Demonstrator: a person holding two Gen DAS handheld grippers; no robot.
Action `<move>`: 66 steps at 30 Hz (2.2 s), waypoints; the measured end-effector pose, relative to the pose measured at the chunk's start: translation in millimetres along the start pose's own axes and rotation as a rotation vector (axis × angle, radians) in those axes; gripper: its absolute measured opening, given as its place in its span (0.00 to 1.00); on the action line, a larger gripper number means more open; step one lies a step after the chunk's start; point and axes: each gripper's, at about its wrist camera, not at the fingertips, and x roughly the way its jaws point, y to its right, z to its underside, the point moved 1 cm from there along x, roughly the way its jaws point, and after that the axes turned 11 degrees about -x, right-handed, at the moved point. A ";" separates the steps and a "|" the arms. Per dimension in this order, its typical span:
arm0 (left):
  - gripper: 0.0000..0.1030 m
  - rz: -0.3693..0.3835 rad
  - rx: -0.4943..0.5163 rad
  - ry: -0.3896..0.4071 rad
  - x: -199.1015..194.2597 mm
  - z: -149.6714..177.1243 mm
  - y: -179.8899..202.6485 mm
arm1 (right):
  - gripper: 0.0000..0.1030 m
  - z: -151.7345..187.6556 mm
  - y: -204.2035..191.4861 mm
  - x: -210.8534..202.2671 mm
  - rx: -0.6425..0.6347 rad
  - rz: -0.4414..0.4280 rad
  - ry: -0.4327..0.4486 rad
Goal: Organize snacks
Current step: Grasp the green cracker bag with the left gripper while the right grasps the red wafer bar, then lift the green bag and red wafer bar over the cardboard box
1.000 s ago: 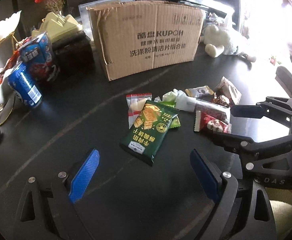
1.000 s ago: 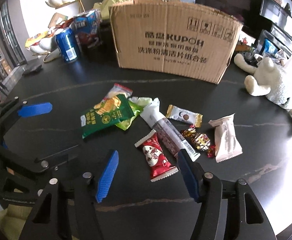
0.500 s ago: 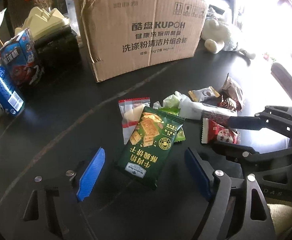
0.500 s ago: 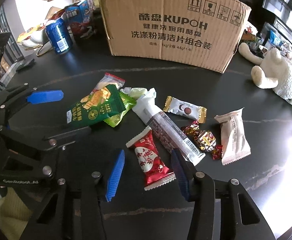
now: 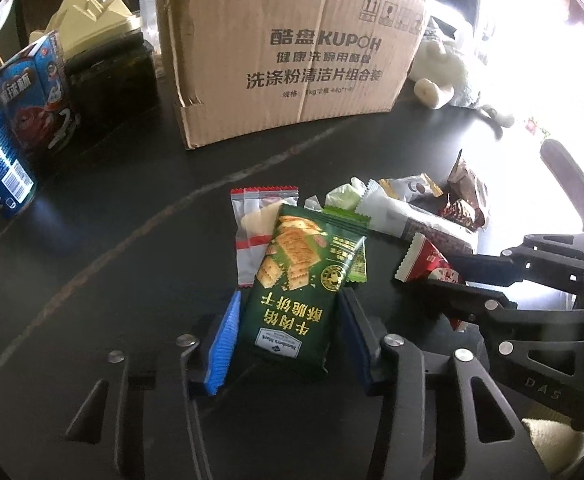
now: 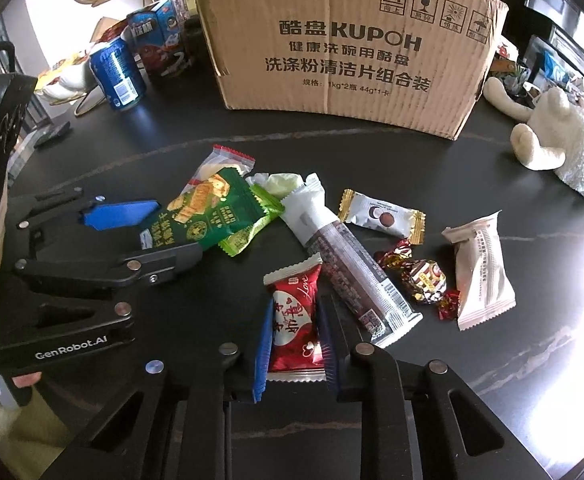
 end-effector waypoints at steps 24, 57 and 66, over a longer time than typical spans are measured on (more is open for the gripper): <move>0.44 -0.057 -0.082 0.154 -75.2 -5.8 17.7 | 0.22 -6.6 1.6 -66.6 0.037 0.016 0.180; 0.44 -0.028 -0.068 0.391 -161.7 -129.9 55.1 | 0.22 -113.7 60.9 -164.1 0.056 0.089 0.470; 0.44 -0.032 -0.090 0.344 -136.0 -177.2 45.3 | 0.23 -156.0 87.5 -145.2 0.063 0.123 0.446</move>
